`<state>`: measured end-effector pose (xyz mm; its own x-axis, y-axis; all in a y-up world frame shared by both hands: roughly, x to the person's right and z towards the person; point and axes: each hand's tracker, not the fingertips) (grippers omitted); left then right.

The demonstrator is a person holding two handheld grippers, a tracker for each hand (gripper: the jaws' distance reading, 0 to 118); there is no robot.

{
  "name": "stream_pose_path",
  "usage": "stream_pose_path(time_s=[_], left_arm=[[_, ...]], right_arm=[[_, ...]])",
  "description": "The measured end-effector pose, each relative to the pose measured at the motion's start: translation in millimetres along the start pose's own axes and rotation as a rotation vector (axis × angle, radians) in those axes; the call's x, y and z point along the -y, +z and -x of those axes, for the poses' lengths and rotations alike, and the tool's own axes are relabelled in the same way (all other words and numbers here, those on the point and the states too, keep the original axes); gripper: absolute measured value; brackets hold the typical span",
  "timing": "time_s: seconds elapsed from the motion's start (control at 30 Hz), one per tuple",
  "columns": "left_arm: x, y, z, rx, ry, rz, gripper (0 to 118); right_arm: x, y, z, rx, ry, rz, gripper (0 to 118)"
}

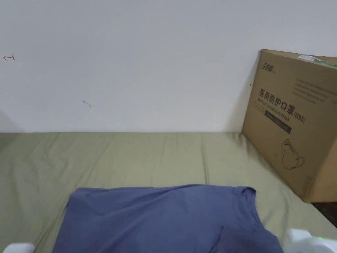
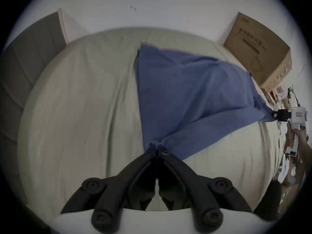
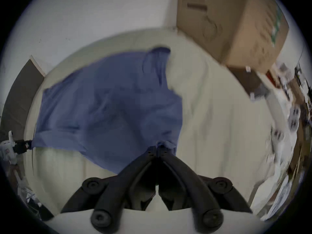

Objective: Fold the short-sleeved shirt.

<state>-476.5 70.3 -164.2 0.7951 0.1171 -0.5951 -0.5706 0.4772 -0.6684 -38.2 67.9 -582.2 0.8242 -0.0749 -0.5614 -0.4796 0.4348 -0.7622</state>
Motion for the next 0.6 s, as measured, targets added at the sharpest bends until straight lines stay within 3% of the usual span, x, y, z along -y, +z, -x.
stream_pose_path(time_s=[0.13, 0.27, 0.47, 0.6], left_arm=[[55.0, 20.0, 9.2, 0.038, -0.019, 0.112, 0], [88.7, 42.7, 4.2, 0.031, -0.083, 0.171, 0], [107.8, 59.3, -6.9, 0.009, -0.102, 0.294, 0], [114.3, 68.1, -12.2, 0.003, -0.093, 0.345, 0]], right_arm=[[70.7, 29.0, -38.8, -0.040, 0.000, 0.081, 0], [124.0, 54.9, -53.5, -0.048, 0.073, 0.148, 0], [164.6, 77.1, -45.8, -0.010, 0.222, 0.182, 0], [170.7, 81.3, -41.6, -0.005, 0.235, 0.210, 0]])
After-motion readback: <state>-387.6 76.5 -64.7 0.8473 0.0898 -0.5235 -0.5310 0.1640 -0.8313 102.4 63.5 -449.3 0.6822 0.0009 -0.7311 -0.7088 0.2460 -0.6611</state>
